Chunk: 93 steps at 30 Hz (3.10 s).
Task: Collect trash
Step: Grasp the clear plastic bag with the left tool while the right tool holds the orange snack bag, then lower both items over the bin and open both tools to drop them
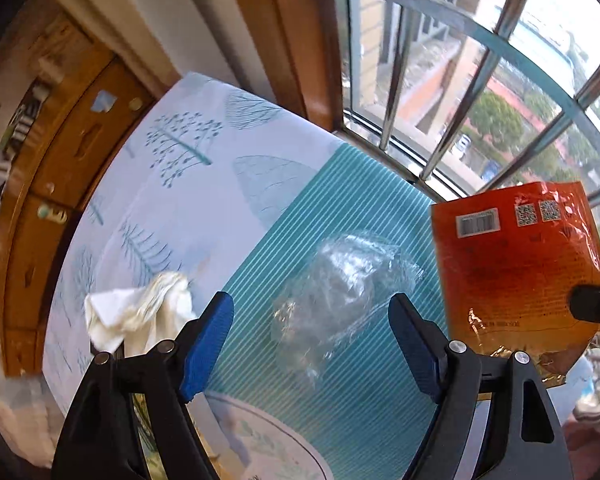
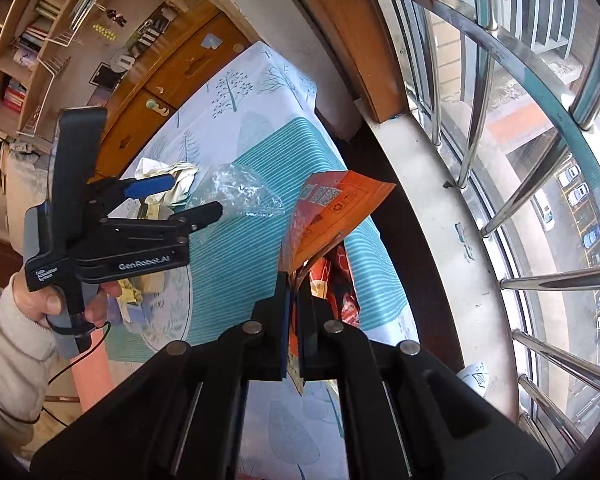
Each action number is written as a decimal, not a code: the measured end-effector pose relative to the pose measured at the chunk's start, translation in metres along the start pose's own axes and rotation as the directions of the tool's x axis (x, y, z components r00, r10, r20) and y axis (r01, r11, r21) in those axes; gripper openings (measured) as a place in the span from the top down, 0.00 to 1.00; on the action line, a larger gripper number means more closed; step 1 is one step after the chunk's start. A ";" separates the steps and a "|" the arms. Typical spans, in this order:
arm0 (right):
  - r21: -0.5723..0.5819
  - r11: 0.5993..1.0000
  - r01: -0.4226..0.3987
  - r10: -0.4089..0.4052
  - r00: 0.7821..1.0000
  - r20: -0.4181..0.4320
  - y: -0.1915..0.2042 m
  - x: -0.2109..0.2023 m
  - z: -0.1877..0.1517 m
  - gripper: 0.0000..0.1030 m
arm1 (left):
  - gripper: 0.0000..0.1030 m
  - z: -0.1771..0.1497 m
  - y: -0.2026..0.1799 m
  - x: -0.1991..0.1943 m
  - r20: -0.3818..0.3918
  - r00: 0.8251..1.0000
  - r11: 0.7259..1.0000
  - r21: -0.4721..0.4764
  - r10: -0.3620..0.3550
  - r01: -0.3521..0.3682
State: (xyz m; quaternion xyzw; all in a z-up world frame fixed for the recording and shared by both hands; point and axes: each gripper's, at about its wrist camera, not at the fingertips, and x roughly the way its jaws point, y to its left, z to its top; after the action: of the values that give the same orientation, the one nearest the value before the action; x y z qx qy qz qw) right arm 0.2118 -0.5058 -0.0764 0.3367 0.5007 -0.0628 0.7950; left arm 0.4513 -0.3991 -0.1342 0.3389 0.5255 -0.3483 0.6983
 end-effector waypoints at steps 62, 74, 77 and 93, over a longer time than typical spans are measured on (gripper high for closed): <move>-0.300 0.954 0.011 -0.050 0.991 -0.123 0.105 -0.113 -0.469 0.99 | 0.66 -0.586 -0.190 -0.163 0.076 0.989 0.794 -0.589 -0.129 0.149; -0.272 0.962 0.028 -0.126 0.928 -0.350 0.023 0.029 -0.496 0.99 | 0.65 -0.612 -0.225 -0.024 -0.025 0.987 0.655 -0.750 -0.156 0.084; -0.280 0.958 0.053 -0.156 0.919 -0.361 0.010 0.078 -0.497 0.99 | 0.64 -0.613 -0.228 0.016 -0.034 0.988 0.646 -0.760 -0.150 0.072; -0.329 0.942 0.062 -0.191 0.908 -0.374 -0.028 0.290 -0.507 0.95 | 0.29 -0.632 -0.203 0.214 -0.071 0.988 0.594 -0.804 -0.137 0.025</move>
State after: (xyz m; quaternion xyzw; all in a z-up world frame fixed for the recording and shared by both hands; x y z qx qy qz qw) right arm -0.0405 -0.1550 -0.4711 0.1797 0.6773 0.0348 0.7125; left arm 0.0093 -0.0035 -0.5014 -0.0132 0.6832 -0.0850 0.7251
